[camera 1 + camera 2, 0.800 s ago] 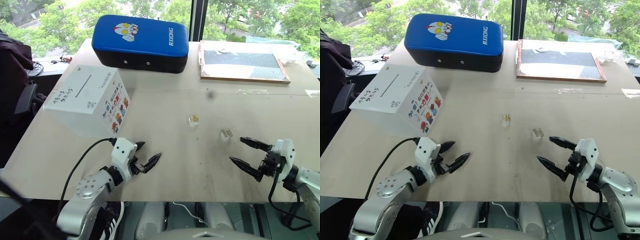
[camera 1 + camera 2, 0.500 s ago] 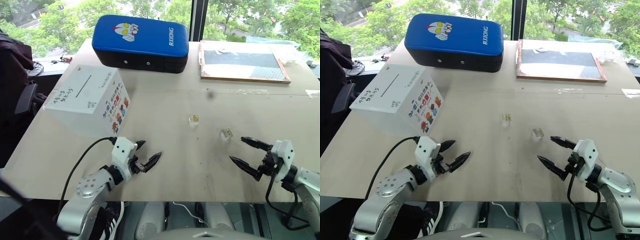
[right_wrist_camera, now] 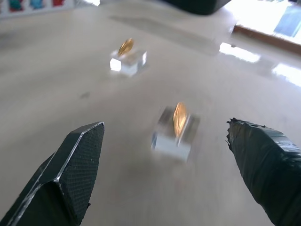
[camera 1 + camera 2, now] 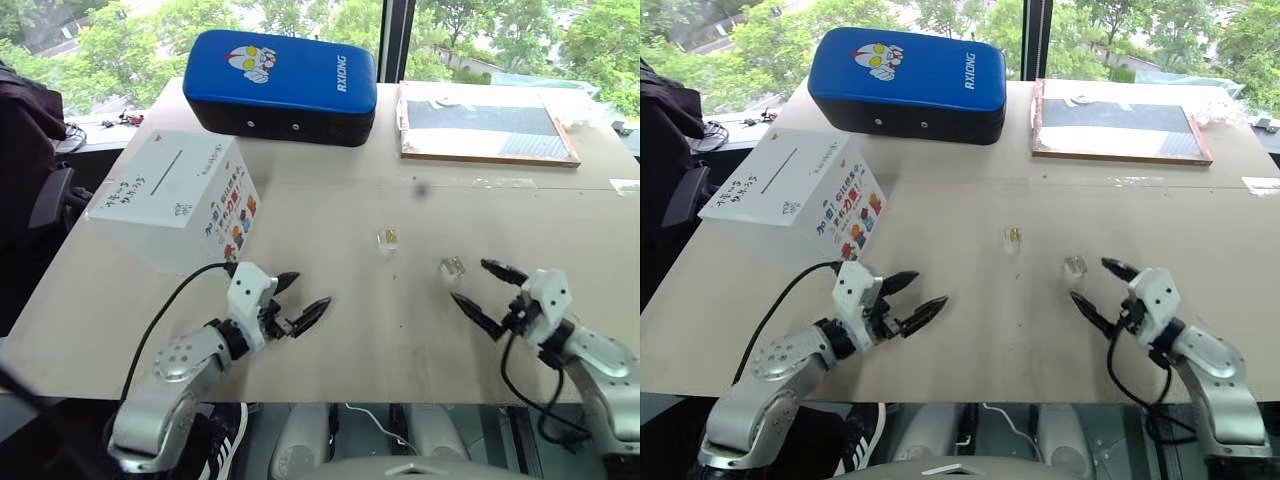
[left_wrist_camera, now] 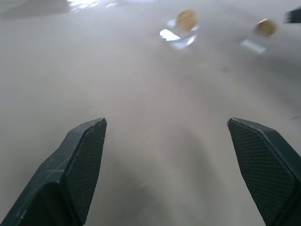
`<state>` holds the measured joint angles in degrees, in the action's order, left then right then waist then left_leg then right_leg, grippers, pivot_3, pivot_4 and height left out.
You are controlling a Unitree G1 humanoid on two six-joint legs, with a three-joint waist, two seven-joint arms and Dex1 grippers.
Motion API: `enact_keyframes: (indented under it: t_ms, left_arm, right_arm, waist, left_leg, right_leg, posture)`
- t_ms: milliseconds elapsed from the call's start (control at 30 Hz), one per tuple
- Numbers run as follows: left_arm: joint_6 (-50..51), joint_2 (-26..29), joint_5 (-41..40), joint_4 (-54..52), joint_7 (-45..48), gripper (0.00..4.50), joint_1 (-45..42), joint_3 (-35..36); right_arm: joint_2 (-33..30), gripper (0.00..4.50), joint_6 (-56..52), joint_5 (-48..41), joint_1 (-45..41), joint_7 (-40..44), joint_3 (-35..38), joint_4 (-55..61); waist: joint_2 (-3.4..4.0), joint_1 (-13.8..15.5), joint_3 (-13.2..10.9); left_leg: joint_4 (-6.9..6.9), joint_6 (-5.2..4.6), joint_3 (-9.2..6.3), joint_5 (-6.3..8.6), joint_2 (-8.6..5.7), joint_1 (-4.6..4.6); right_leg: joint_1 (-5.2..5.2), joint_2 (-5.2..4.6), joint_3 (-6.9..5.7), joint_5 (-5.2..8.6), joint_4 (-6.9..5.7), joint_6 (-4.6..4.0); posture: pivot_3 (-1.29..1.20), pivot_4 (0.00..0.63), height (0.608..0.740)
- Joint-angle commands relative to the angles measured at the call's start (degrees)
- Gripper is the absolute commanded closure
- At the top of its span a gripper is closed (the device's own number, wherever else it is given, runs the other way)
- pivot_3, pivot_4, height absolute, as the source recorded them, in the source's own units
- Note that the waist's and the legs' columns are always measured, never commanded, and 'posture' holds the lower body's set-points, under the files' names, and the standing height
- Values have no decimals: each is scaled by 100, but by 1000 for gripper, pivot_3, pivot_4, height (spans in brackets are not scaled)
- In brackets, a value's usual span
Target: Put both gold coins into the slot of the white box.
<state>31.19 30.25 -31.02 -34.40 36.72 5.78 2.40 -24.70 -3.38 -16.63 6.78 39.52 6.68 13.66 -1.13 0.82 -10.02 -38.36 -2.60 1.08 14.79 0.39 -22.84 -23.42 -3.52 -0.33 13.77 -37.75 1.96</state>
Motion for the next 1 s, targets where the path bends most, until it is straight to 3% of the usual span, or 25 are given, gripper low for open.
enact_keyframes:
  t_ms: [33,267,300,367,600,767,867,967,1000]
  left_arm:
    - [234,354,-282,-452,296,301,-269,-71]
    - [210,810,-199,-468,622,301,-532,-237]
    - [193,818,-205,-460,642,301,-541,-244]
    - [162,821,-186,-431,668,301,-537,-264]
    - [80,695,-196,-258,639,301,-443,-199]
    - [67,545,-323,-197,539,301,-446,-97]
    - [255,103,-787,-234,128,301,-689,87]
    - [626,-539,-1787,-333,-558,301,-1138,340]
    - [755,-797,-2239,-348,-899,301,-1356,370]
  right_arm:
    - [170,25,103,361,-151,-535,-56,98]
    - [344,25,-102,515,-271,-986,-95,84]
    - [331,262,-134,491,-282,-965,-112,92]
    - [292,882,-171,539,-284,-926,-199,103]
    - [253,4371,-269,622,-250,-946,-321,101]
    - [342,4478,-253,408,-330,-1001,-198,219]
    - [425,4478,-476,38,-464,-1017,-123,416]
    - [628,4478,-1337,-1043,-687,-1062,-46,943]
    - [713,4478,-1872,-1782,-823,-1158,-32,1241]
  waist:
    - [4,-4,1]
    - [4,-11,1]
    - [4,-15,1]
    - [4,-15,1]
    - [4,-13,1]
    - [4,-13,1]
    - [4,-12,1]
    - [3,-6,1]
    - [3,-6,1]
  left_leg:
    - [0,0,0,0,-1,-1]
    - [2,0,5,0,-2,1]
    - [2,0,6,0,-1,1]
    - [2,0,6,0,0,2]
    - [2,0,5,0,2,2]
    - [2,0,5,0,2,3]
    - [2,0,5,0,2,2]
    - [-5,0,-1,0,3,-1]
    - [-7,0,-3,0,3,-1]
  right_leg:
    - [0,1,0,0,0,0]
    - [-1,34,2,0,2,0]
    - [-1,35,3,0,2,0]
    - [-1,36,3,0,2,0]
    - [-1,37,7,0,2,0]
    - [-1,38,6,0,2,0]
    - [-1,37,6,0,1,0]
    - [0,35,6,-8,-2,12]
    - [1,35,7,-14,-5,22]
  posture:
    - [0,150,740]
    - [0,150,740]
    - [0,150,740]
    - [0,150,740]
    - [0,150,740]
    - [0,150,740]
    - [0,150,740]
    - [0,150,740]
    - [0,150,740]
